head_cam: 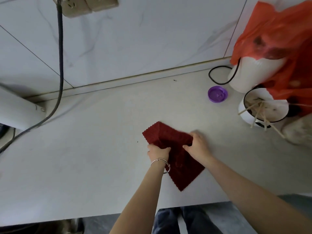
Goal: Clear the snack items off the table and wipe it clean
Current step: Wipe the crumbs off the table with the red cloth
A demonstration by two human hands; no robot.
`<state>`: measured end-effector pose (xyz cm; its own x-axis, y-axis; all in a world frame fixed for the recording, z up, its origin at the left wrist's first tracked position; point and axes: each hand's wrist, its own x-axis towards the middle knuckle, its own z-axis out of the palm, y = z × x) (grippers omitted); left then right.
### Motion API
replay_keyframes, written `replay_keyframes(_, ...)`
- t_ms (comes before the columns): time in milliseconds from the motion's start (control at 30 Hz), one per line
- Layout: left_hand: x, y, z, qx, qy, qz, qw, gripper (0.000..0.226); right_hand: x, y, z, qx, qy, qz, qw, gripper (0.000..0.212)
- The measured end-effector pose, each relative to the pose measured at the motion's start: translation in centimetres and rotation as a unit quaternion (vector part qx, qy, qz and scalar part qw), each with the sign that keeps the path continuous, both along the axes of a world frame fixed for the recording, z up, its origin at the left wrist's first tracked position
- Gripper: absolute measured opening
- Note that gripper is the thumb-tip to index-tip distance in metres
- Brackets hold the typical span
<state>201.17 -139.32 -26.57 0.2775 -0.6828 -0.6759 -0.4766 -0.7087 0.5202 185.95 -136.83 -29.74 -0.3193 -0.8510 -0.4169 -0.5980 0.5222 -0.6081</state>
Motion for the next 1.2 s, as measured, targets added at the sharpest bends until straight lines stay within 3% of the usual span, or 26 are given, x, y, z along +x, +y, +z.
replay_keyframes(233,0.1,-0.3,-1.0,0.024,-0.038,-0.08,0.996,0.058,0.3,-0.1,-0.6,-0.008,-0.012,0.002,1.0,0.022)
replay_keyframes(467,0.7,-0.2,-1.0,-0.007,-0.114,-0.194,0.974,0.039,0.3,0.7,0.3,-0.014,0.052,-0.011,0.998,0.016)
replay_keyframes(600,0.5,-0.4,0.1,-0.029,-0.066,-0.182,0.981,0.035,0.3,1.1,1.4,0.0,0.063,-0.035,0.997,0.014)
replay_keyframes(800,-0.4,-0.9,2.4,-0.072,-0.013,-0.174,0.982,0.035,0.2,1.9,3.5,-0.072,0.018,-0.077,0.994,0.011)
replay_keyframes(1033,-1.3,-1.2,5.4,-0.121,0.029,-0.204,0.971,0.028,-0.4,3.1,6.9,-0.113,0.006,-0.127,0.986,0.025)
replay_keyframes(1200,-2.2,-0.8,7.8,-0.171,0.067,-0.247,0.951,0.031,-0.7,5.6,10.5,-0.195,0.018,-0.161,0.967,0.037)
